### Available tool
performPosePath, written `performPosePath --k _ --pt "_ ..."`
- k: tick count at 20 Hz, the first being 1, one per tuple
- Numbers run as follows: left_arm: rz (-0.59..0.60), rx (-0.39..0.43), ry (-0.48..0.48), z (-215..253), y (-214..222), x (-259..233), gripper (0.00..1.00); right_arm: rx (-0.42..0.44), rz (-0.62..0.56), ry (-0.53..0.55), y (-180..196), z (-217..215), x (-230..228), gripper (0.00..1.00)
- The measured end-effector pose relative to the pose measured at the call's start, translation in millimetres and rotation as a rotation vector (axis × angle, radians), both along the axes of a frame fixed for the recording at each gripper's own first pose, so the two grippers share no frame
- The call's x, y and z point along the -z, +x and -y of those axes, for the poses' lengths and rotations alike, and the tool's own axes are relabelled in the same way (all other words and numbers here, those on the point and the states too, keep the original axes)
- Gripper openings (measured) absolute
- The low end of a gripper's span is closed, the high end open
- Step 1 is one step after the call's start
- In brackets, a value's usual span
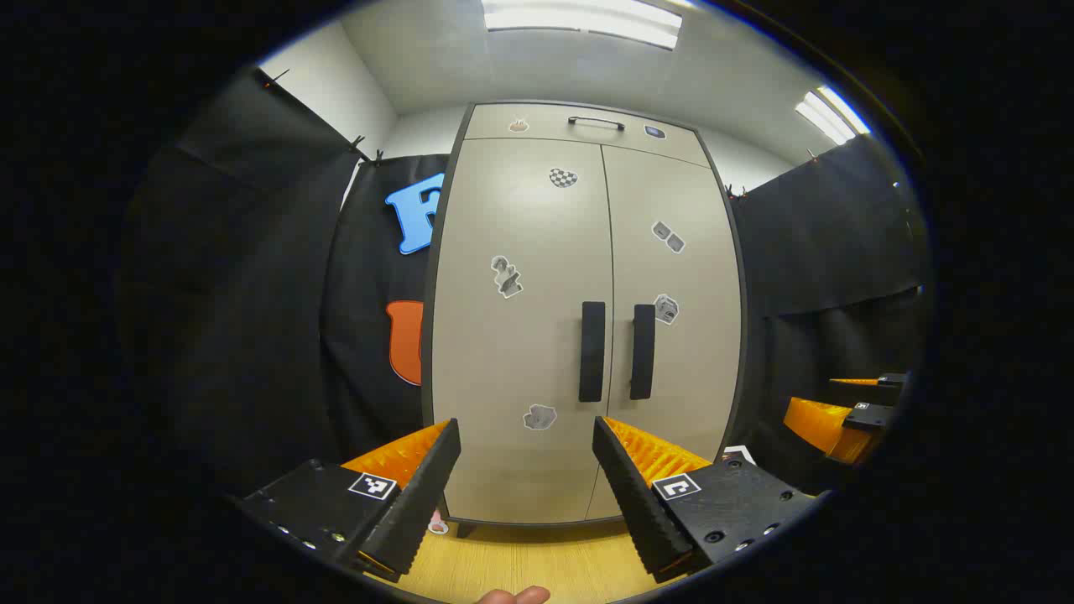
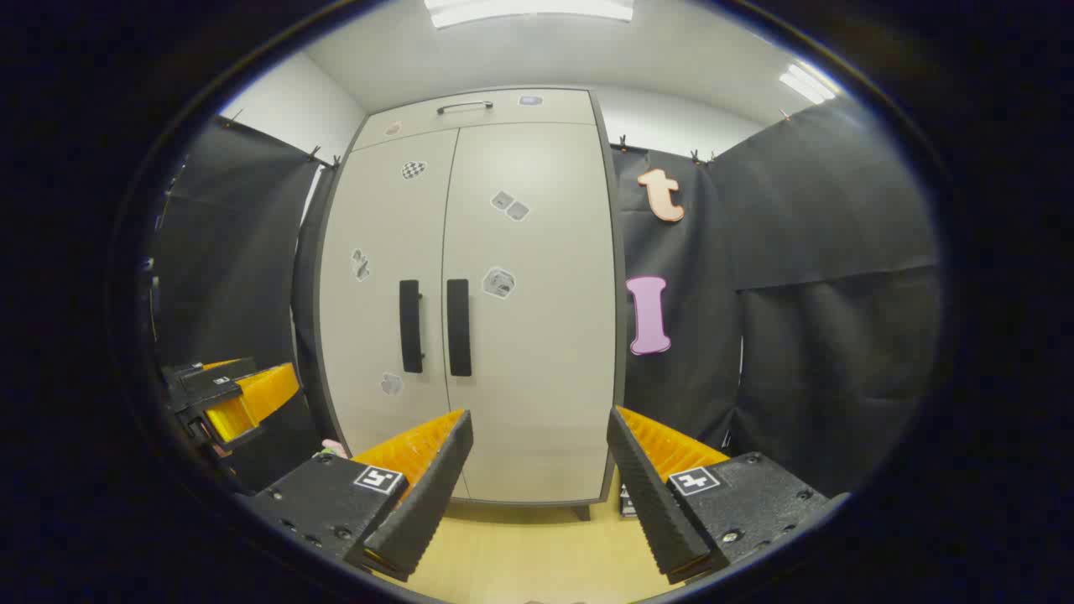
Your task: Open the right door of the double-door shoe cabinet with the right hand, and open the left door with the left hand.
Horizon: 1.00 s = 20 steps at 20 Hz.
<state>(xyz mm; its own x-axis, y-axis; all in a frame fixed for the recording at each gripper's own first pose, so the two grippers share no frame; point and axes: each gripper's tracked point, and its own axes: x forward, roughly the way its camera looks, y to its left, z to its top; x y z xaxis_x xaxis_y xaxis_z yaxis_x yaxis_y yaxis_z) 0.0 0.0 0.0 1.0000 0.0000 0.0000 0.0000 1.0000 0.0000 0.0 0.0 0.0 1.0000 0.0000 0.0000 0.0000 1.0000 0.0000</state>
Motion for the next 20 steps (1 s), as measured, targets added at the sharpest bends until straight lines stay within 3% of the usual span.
performPosePath --k 20 --pt "-0.001 0.002 0.004 -9.6 3.4 0.5 0.95 0.022 0.015 -0.002 2.6 -7.0 -8.7 1.00"
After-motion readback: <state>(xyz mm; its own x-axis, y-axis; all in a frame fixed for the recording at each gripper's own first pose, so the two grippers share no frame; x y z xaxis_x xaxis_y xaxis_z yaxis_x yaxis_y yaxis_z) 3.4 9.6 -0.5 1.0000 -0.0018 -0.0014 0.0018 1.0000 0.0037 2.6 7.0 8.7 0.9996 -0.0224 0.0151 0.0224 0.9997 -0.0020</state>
